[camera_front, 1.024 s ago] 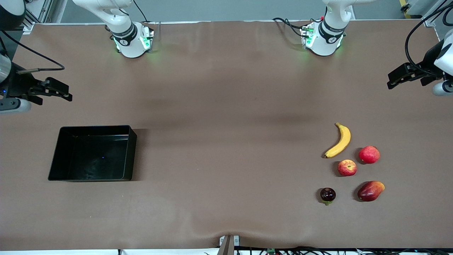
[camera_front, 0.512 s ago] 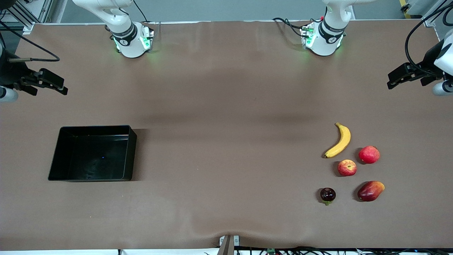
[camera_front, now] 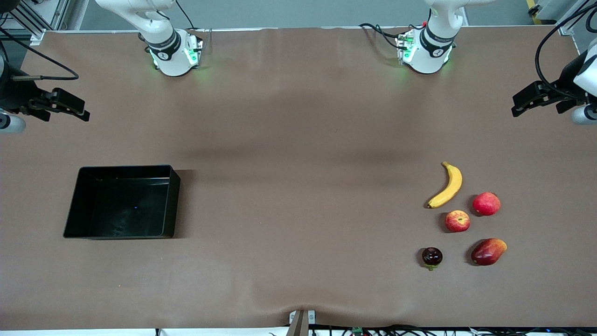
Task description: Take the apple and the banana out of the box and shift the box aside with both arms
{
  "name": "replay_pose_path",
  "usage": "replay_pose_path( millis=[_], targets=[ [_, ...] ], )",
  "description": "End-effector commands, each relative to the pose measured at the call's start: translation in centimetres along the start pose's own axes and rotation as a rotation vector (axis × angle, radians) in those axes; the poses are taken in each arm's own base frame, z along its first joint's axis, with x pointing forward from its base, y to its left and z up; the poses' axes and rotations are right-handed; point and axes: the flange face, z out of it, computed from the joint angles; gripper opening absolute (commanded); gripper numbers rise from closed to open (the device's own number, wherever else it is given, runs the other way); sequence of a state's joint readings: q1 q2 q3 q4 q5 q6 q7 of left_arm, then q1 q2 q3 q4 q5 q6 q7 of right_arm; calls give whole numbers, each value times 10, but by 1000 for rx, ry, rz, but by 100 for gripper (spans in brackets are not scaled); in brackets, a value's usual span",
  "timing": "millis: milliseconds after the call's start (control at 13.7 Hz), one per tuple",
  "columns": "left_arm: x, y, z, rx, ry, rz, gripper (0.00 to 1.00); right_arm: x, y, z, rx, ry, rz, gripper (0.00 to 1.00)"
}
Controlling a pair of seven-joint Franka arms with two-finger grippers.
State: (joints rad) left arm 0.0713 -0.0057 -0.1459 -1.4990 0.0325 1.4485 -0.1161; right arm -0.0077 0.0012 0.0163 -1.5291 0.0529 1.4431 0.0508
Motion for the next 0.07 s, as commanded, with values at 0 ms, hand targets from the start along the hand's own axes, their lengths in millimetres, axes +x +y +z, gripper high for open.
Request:
replay_pose_path(
  millis=[0],
  targets=[
    [-1,-1,-11,-5,21,18,100,-6,1,-1,-7,-6,18,100]
  ],
)
